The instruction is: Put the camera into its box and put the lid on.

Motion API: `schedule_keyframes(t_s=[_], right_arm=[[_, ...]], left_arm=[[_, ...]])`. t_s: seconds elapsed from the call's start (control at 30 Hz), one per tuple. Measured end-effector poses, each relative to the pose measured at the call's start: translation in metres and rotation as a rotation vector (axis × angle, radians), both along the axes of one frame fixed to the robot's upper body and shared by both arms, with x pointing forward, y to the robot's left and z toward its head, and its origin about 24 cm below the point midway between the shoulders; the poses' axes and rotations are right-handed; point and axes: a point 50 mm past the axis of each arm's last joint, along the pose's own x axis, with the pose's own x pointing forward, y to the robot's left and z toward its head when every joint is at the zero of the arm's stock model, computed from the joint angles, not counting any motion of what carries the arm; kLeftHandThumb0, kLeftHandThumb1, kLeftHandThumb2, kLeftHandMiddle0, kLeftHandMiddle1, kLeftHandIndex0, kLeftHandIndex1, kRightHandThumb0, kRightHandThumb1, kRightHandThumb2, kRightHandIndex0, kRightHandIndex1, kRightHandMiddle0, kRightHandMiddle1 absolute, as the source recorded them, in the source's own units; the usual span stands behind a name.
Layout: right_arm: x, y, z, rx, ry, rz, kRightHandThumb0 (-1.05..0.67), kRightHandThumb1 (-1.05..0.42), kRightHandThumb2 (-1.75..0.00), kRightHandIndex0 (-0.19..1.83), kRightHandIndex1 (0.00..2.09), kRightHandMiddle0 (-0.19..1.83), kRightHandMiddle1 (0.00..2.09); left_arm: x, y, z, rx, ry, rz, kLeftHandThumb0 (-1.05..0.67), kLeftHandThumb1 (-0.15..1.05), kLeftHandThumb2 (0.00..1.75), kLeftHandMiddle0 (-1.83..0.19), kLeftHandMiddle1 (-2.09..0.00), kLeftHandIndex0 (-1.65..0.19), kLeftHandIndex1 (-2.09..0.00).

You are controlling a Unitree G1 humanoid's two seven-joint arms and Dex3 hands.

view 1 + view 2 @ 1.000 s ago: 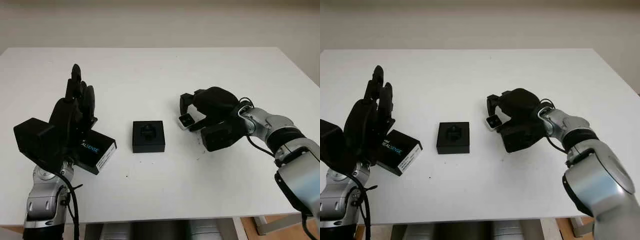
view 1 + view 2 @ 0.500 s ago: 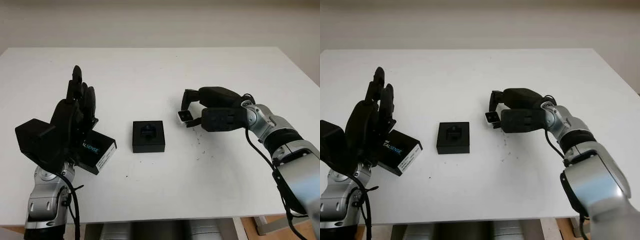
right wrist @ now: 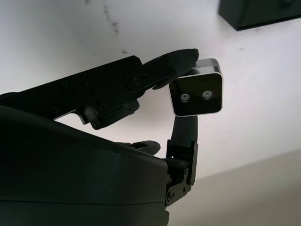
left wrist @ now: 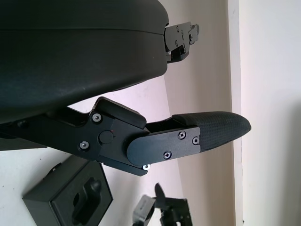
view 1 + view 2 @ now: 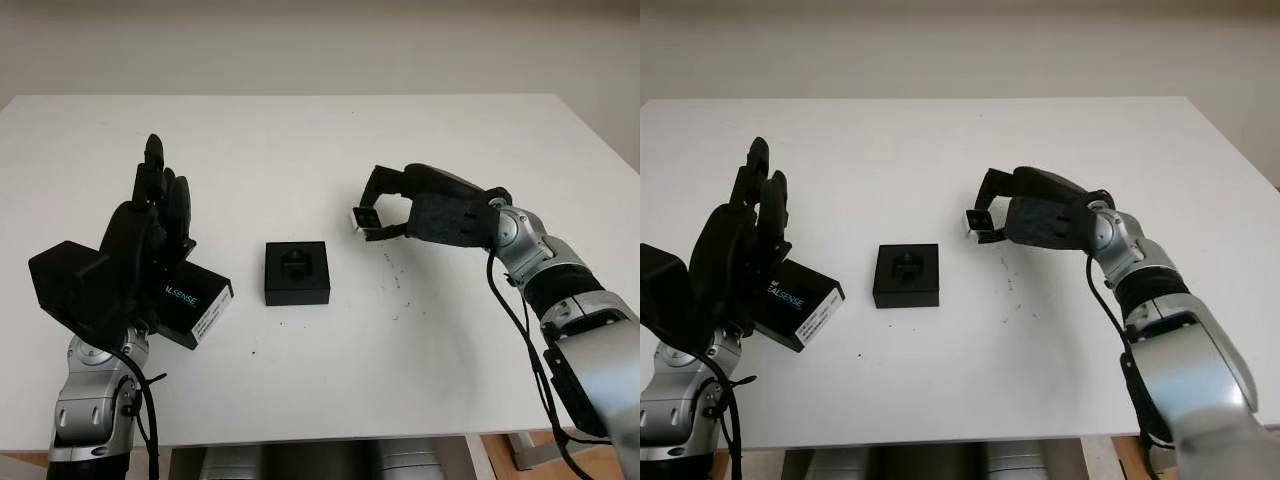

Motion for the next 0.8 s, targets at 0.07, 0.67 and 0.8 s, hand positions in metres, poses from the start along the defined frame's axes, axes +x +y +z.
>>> schedule_keyframes(t_s=[0.07, 0.67, 0.8], right_arm=[[-0.004, 0.005, 0.0, 0.03, -0.005, -0.009, -0.42, -1.05, -0.14, 0.33, 0.05, 0.27, 2.0], [-0.046, 0.038, 0.014, 0.061, -0.031, -0.021, -0.41, -1.05, -0.11, 0.42, 0.08, 0.33, 1.98], [-0.055, 0.043, 0.008, 0.065, -0.018, -0.027, -0.42, -1.05, -0.1, 0.44, 0.09, 0.33, 1.98]], left_arm=[[0.0, -0.001, 0.0, -0.003, 0.002, 0.0, -0.82, 1.05, 0.62, 0.19, 0.0, 0.19, 0.0], [0.0, -0.01, -0.001, -0.021, 0.005, -0.019, -0.81, 1.05, 0.61, 0.19, 0.0, 0.19, 0.0], [0.0, -0.013, -0.002, -0.027, 0.006, -0.024, -0.8, 1.05, 0.63, 0.19, 0.0, 0.19, 0.0]])
